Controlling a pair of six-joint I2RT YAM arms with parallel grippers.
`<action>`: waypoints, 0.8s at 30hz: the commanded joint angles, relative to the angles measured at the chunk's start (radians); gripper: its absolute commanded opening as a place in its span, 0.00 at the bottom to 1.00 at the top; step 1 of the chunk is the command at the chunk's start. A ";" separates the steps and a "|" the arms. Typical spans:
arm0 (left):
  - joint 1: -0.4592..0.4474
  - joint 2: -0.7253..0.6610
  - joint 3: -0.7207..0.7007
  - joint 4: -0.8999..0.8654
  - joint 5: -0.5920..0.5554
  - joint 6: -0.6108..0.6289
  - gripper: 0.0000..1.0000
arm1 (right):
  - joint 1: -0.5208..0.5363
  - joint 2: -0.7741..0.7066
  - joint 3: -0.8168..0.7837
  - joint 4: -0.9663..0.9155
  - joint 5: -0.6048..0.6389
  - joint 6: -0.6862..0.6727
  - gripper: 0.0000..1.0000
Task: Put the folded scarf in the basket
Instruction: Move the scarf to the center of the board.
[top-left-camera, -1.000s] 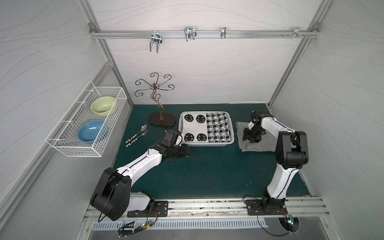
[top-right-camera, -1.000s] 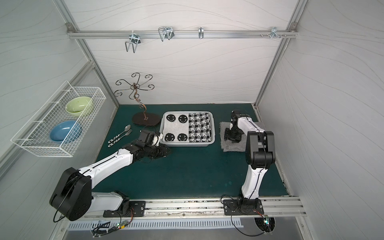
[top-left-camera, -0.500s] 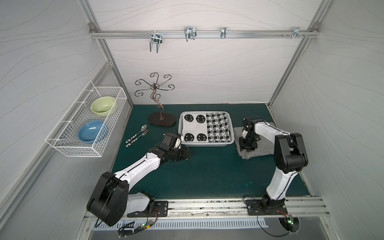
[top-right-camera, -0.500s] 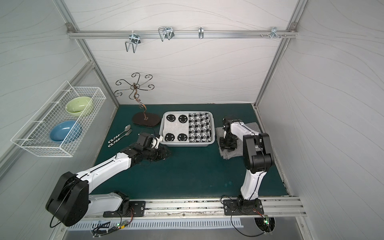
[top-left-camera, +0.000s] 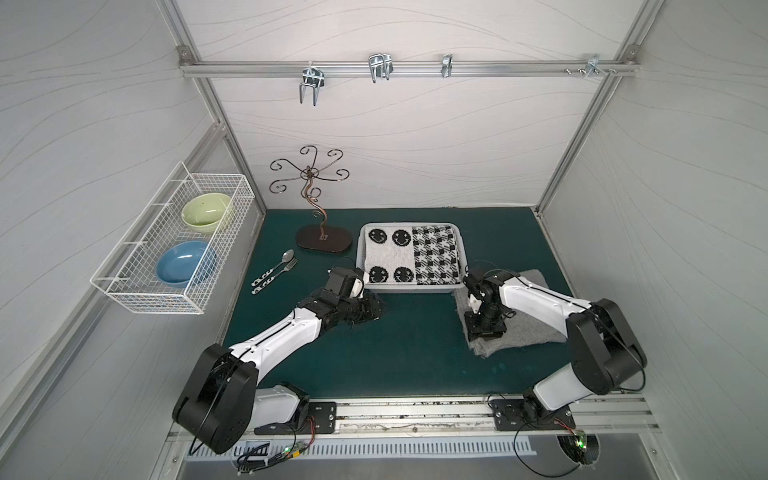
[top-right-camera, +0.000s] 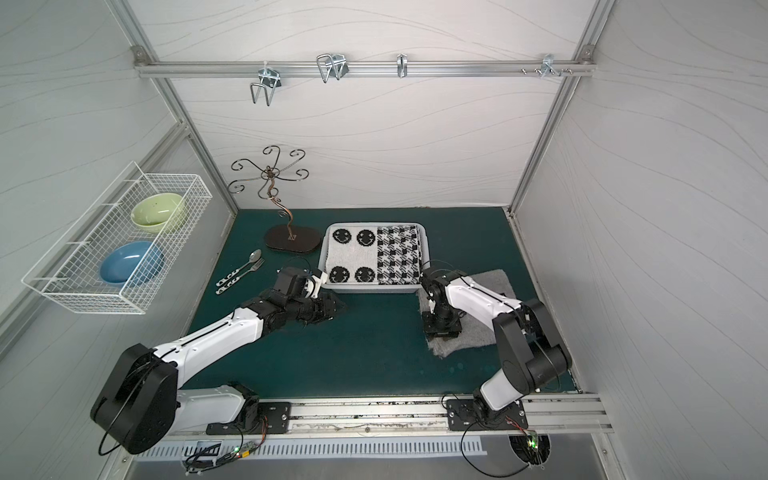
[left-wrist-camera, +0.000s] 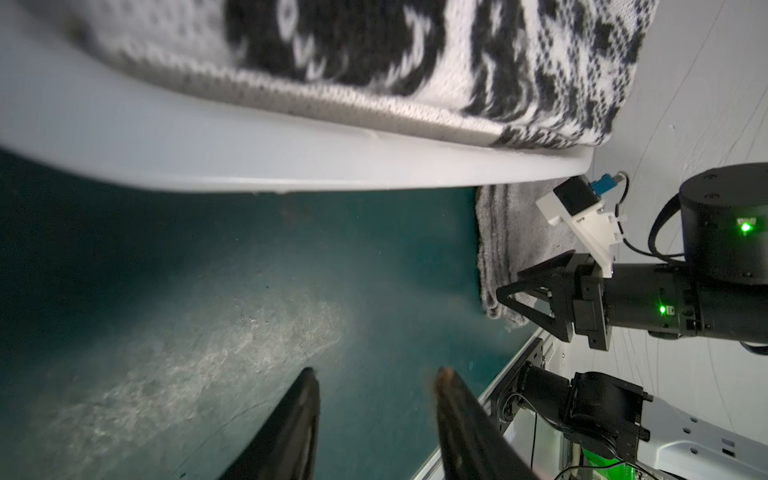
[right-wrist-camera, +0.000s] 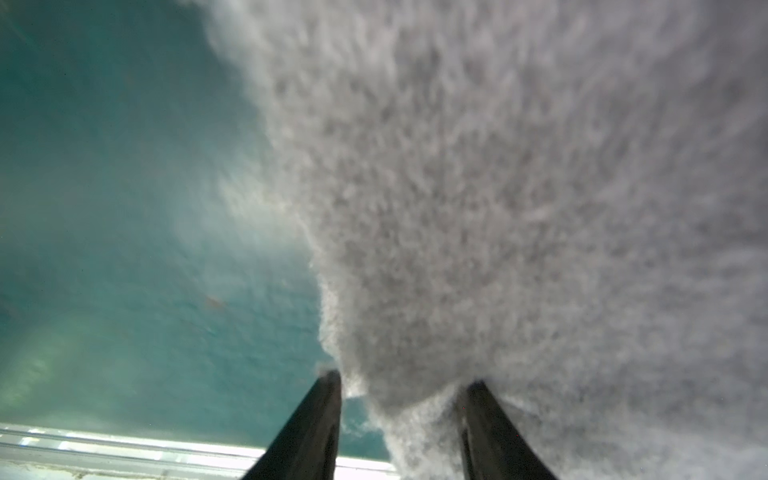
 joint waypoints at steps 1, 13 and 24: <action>-0.021 0.013 -0.007 0.049 -0.015 -0.017 0.49 | 0.088 -0.044 -0.018 -0.016 -0.007 0.090 0.48; -0.133 0.011 -0.032 0.073 -0.143 -0.083 0.50 | 0.279 0.046 -0.006 0.197 -0.083 0.203 0.47; -0.157 -0.060 -0.079 0.009 -0.237 -0.113 0.51 | 0.398 0.074 0.079 0.351 -0.130 0.256 0.51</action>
